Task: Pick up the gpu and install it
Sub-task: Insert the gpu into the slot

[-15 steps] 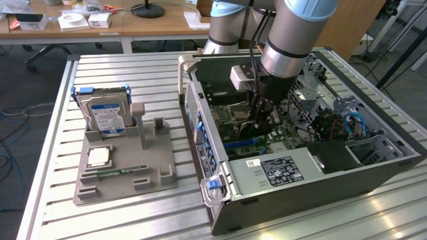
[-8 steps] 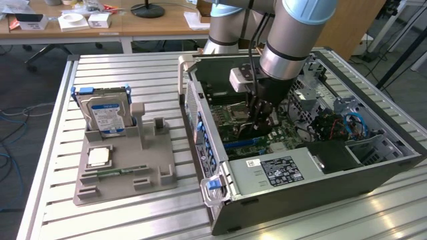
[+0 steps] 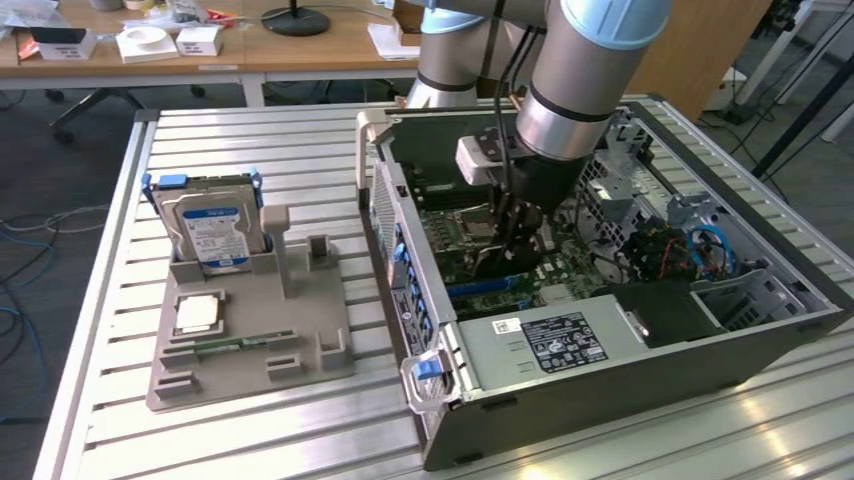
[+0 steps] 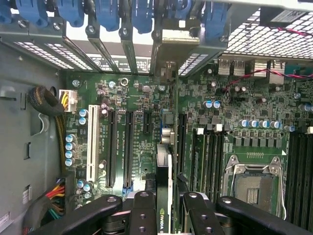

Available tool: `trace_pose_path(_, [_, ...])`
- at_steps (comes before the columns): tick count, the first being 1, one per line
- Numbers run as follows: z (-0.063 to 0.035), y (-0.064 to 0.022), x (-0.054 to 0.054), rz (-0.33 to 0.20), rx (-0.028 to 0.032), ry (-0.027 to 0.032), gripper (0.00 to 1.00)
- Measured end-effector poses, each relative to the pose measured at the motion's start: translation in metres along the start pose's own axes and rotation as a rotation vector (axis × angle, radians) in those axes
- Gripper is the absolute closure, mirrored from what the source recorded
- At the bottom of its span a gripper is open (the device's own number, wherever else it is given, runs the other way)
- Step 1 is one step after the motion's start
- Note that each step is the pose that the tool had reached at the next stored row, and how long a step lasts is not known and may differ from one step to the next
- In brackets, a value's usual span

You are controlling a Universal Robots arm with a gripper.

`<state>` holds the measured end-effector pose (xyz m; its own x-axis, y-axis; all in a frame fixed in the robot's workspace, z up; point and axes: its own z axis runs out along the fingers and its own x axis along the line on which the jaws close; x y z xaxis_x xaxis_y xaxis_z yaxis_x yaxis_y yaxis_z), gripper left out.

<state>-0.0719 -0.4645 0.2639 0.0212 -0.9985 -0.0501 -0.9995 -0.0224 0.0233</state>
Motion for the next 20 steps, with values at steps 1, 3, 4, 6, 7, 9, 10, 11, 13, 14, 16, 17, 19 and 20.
trace_pose_path(1, [0.0000,0.0001,0.0000,0.000,0.0000,0.0000,0.74])
trace_pose_path(3, [0.0000,0.0001,0.0000,0.000,0.0000,0.0000,0.74])
trace_pose_path(4, [0.0000,0.0001,0.0000,0.000,0.0000,0.0001,0.74])
trace_pose_path(6, [0.0000,0.0008,0.0000,0.000,0.0000,0.0001,0.74])
trace_pose_path(7, [0.0000,0.0011,0.0000,0.000,0.0000,0.0001,0.74])
trace_pose_path(9, [0.0000,0.0011,0.0000,0.000,0.0000,0.0001,0.74])
trace_pose_path(10, [0.0000,0.0010,0.0000,0.000,0.0000,0.0001,0.74])
trace_pose_path(11, [0.0000,0.0011,0.0000,0.000,0.0000,0.0000,0.74])
trace_pose_path(13, [0.0000,0.0024,0.0000,0.000,0.0002,0.0001,0.74])
trace_pose_path(14, [0.0001,0.0028,-0.0001,0.000,0.0003,0.0001,0.74])
trace_pose_path(16, [0.0001,0.0029,-0.0001,0.000,0.0003,0.0001,0.74])
trace_pose_path(17, [0.0001,0.0029,-0.0001,0.000,0.0003,0.0000,0.74])
trace_pose_path(19, [0.0001,0.0029,0.0000,0.000,0.0006,-0.0005,0.74])
trace_pose_path(20, [0.0002,0.0029,0.0000,0.000,0.0009,-0.0008,0.74])
